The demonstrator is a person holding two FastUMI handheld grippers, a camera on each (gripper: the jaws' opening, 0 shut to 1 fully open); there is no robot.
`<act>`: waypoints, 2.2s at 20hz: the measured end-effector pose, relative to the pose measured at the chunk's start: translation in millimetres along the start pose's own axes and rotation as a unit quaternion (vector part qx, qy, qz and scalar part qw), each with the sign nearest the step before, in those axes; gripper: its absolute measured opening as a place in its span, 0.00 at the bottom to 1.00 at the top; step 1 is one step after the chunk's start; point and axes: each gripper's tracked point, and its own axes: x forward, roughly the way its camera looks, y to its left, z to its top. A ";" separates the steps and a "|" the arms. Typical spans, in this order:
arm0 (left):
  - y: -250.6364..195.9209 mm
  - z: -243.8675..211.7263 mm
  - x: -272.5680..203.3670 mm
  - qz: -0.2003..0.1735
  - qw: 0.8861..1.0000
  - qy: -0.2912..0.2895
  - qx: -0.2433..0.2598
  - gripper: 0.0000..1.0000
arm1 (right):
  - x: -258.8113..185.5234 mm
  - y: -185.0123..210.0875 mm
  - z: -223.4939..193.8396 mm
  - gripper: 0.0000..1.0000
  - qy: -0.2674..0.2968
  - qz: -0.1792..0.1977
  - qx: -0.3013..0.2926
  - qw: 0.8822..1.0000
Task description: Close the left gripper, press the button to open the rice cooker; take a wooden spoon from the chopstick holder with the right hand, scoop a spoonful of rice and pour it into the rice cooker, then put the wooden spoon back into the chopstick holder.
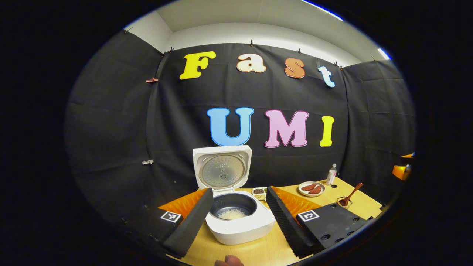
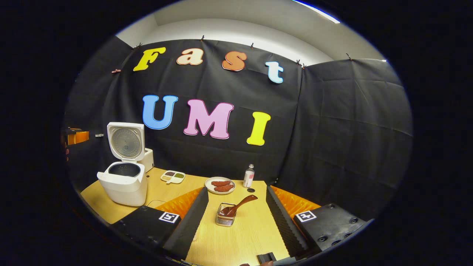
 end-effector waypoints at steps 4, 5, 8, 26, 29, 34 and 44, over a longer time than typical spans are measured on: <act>-12.1 -11.6 -20.7 0.012 0.999 0.020 -0.022 0.99 | 19.4 -5.4 -17.4 0.98 0.008 0.016 -0.001 1.000; -14.0 -15.0 -22.7 0.015 0.999 0.024 -0.025 0.99 | 25.3 -5.9 -24.0 0.98 0.014 0.021 0.001 1.000; -19.7 -21.8 -30.8 0.025 0.999 0.035 -0.025 0.99 | 46.3 -10.5 -43.9 0.98 0.029 0.034 0.010 0.999; -49.4 -68.8 -27.9 0.088 0.989 0.112 -0.029 0.99 | 226.1 -15.6 -228.8 0.59 0.221 0.066 0.203 0.952; -49.8 -79.5 -26.8 0.103 0.987 0.122 -0.035 0.99 | 247.1 -9.0 -242.7 0.57 0.229 0.065 0.211 0.948; -41.4 -92.8 -25.0 0.126 0.982 0.136 -0.037 0.99 | 265.5 1.7 -252.0 0.31 0.228 0.091 0.207 0.947; -43.8 -107.1 -25.1 0.136 0.978 0.153 -0.045 0.99 | 281.8 -3.1 -249.6 0.22 0.228 0.170 0.212 0.935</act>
